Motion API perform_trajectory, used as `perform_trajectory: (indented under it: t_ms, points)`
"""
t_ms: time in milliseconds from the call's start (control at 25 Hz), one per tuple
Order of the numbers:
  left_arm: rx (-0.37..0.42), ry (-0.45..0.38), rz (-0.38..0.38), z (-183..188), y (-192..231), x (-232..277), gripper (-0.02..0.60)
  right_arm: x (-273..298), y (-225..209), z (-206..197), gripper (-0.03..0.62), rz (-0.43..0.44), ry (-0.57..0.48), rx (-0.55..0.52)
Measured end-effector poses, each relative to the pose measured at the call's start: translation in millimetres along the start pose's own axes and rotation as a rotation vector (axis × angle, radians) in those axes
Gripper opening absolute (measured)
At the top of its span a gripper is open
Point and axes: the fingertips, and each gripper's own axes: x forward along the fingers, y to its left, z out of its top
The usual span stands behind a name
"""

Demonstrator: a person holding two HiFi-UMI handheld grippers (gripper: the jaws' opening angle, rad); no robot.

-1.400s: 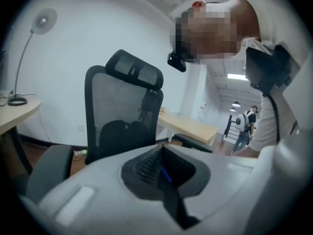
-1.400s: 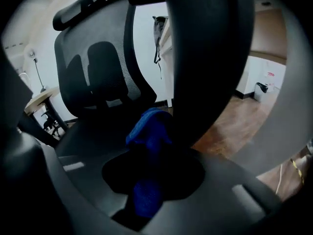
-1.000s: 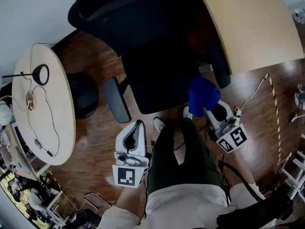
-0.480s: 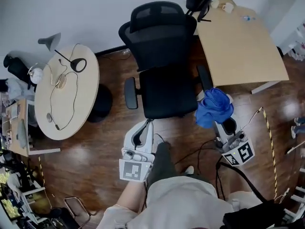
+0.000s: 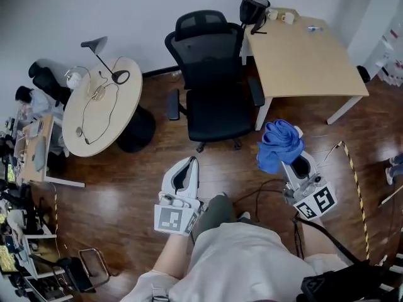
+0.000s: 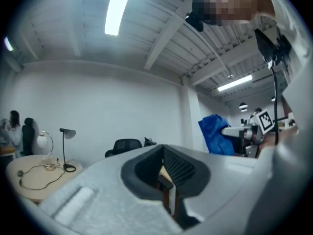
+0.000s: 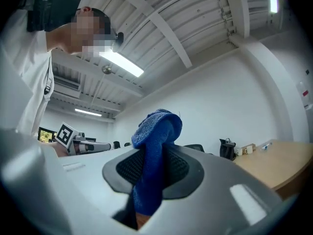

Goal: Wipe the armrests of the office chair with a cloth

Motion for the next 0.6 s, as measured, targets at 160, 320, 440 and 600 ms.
perform_trajectory:
  t_ms: [160,320,440,600]
  points:
    - [0.03,-0.043,-0.022,22.6,-17.0,-18.9,0.002,-25.1,19.9,19.0,0.086,-0.015,-0.041,-0.009]
    - [0.038,-0.053,-0.032,18.5,-48.4,-21.1,0.002,-58.0,15.9,21.5,0.086,-0.025,-0.045,-0.006]
    - [0.024,-0.04,-0.028,10.8,-47.1,-27.7,0.002,-61.2,19.4,19.7,0.086,-0.032,-0.033,0.002]
    - [0.007,-0.031,-0.007,4.8,-38.3,-35.4,0.002,-55.1,19.9,19.0,0.086,-0.048,-0.023,-0.006]
